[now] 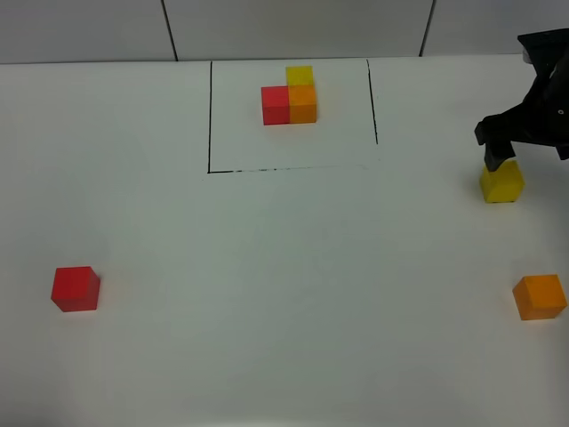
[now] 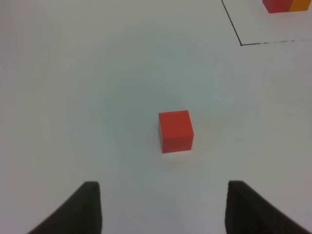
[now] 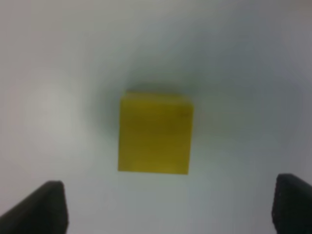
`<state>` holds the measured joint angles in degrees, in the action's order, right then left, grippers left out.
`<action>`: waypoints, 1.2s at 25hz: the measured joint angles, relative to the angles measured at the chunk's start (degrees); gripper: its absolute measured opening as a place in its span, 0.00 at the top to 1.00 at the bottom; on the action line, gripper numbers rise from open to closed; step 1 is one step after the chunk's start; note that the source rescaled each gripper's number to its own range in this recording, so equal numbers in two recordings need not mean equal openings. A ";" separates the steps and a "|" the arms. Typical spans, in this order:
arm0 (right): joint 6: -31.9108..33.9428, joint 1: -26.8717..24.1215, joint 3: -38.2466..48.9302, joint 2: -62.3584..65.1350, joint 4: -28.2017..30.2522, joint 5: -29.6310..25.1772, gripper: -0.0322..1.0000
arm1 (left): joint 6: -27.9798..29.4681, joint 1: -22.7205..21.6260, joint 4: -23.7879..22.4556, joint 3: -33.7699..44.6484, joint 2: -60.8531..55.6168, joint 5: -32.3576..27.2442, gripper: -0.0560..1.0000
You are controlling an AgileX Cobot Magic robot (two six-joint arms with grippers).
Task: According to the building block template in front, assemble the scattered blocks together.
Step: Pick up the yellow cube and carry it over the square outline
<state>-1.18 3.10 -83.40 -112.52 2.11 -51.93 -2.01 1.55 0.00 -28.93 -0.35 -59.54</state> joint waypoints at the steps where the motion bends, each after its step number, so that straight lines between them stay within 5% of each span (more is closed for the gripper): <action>1: 0.02 -0.07 0.00 -0.09 -0.52 0.50 0.21 | 0.00 0.00 0.00 0.00 0.00 0.00 0.72; 24: -2.38 -2.27 -0.11 -9.96 -5.70 7.81 0.21 | 0.05 0.00 0.00 0.00 0.06 0.00 0.72; 27: -2.50 -2.27 -0.11 -10.15 -6.02 7.81 0.28 | 0.10 0.00 0.00 0.00 0.06 0.00 0.72; 30: -2.51 -2.27 -0.11 -10.15 -6.02 7.81 0.52 | 0.10 0.00 0.00 0.00 0.06 0.00 0.72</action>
<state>-3.69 0.83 -83.51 -122.67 -3.91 -44.13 -1.91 1.55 0.00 -28.93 -0.29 -59.54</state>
